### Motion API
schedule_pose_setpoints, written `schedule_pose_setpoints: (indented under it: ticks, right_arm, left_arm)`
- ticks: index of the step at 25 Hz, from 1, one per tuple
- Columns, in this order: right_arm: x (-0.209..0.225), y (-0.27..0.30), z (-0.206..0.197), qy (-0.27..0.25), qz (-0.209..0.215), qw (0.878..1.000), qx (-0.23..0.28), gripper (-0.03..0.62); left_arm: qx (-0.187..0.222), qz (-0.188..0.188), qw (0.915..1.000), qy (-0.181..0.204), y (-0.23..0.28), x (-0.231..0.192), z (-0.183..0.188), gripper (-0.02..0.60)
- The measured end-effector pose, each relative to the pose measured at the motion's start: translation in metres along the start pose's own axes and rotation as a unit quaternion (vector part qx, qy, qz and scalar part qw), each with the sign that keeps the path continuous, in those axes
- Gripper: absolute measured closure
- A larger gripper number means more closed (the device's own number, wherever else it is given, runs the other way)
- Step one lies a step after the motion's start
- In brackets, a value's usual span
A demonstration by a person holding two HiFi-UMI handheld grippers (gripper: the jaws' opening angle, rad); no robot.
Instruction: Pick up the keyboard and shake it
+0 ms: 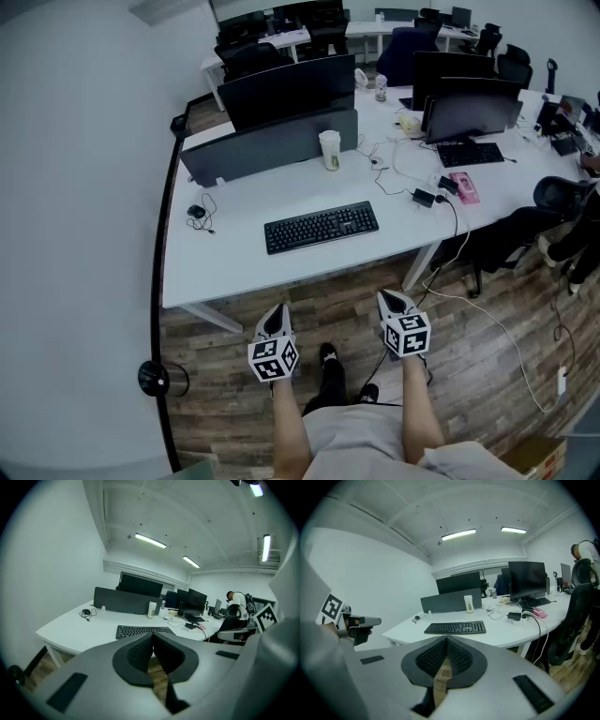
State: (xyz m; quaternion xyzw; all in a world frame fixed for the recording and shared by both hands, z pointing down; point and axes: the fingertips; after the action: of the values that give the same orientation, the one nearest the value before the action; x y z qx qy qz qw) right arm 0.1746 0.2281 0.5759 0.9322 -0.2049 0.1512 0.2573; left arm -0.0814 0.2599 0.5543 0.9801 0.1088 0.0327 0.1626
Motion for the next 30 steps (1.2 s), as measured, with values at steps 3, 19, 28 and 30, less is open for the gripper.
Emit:
schedule_pose_setpoints:
  ticks: [3, 19, 28, 30]
  right_arm:
    - [0.002, 0.015, 0.008, -0.001, 0.0, 1.0, -0.003, 0.557]
    - [0.018, 0.111, 0.054, 0.031, 0.002, 0.999, -0.007, 0.556]
    - [0.053, 0.166, 0.072, 0.054, -0.021, 0.998, -0.015, 0.556]
    - [0.07, 0.168, 0.075, 0.056, -0.04, 0.997, -0.016, 0.556]
  left_arm:
    - [-0.002, -0.005, 1.0, 0.001, 0.015, -0.004, 0.005, 0.566]
    - [-0.002, -0.018, 0.9998, -0.008, 0.129, -0.071, 0.036, 0.566]
    - [-0.01, -0.027, 0.9996, -0.008, 0.194, -0.125, 0.041, 0.566]
    - [-0.012, -0.038, 0.9992, -0.01, 0.209, -0.131, 0.037, 0.566]
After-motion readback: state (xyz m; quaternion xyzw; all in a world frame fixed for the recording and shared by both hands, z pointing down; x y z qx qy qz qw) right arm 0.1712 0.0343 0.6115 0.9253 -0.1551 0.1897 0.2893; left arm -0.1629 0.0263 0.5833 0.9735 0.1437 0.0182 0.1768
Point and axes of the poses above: the fingertips, and each gripper's own axes: y forward along the fingers, x to its right, z out of its top, and after that the axes turned 14 degrees about y, right-handed
